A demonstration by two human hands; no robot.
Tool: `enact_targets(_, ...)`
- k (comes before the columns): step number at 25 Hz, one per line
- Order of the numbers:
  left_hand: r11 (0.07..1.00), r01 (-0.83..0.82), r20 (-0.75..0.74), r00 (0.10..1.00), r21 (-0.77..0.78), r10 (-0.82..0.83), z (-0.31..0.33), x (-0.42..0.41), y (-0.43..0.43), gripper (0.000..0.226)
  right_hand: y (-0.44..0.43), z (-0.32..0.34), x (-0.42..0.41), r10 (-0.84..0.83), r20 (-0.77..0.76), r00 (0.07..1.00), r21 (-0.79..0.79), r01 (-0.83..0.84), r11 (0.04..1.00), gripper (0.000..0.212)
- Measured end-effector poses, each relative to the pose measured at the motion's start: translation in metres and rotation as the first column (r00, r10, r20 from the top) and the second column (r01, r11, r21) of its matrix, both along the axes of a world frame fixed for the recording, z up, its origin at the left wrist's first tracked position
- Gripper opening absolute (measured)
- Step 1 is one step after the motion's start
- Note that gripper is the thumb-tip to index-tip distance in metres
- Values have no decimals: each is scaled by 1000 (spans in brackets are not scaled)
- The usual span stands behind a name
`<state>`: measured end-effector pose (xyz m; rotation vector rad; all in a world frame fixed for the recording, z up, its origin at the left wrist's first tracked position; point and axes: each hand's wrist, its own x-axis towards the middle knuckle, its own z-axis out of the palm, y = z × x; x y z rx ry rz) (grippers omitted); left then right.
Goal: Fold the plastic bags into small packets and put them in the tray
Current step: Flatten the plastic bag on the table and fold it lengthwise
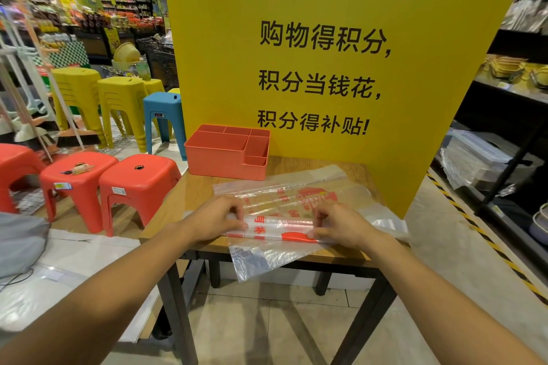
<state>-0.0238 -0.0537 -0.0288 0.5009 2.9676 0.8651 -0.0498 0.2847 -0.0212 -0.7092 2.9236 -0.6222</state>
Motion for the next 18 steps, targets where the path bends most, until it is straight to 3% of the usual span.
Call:
enact_targets(4,998,-16,-9,1000,-68,16,-4,-2,-1,47,4,-1,1,9,-54,998,34,-7,999,47)
enact_targets(7,992,-12,-55,998,-129,4,4,-6,5,22,3,5,-4,19,-136,990,144,1,990,29)
enact_targets(13,974,-85,-180,982,-210,47,26,-12,-10,23,22,24,-8,-3,-62,998,183,14,983,30)
enact_targets(16,954,-157,-319,945,-255,70,37,-11,-22,15,24,39,-7,22,-249,968,289,53,956,26)
enact_targets(18,931,-192,-413,909,-311,49,32,-9,-28,34,22,42,-2,24,-393,919,295,101,950,15)
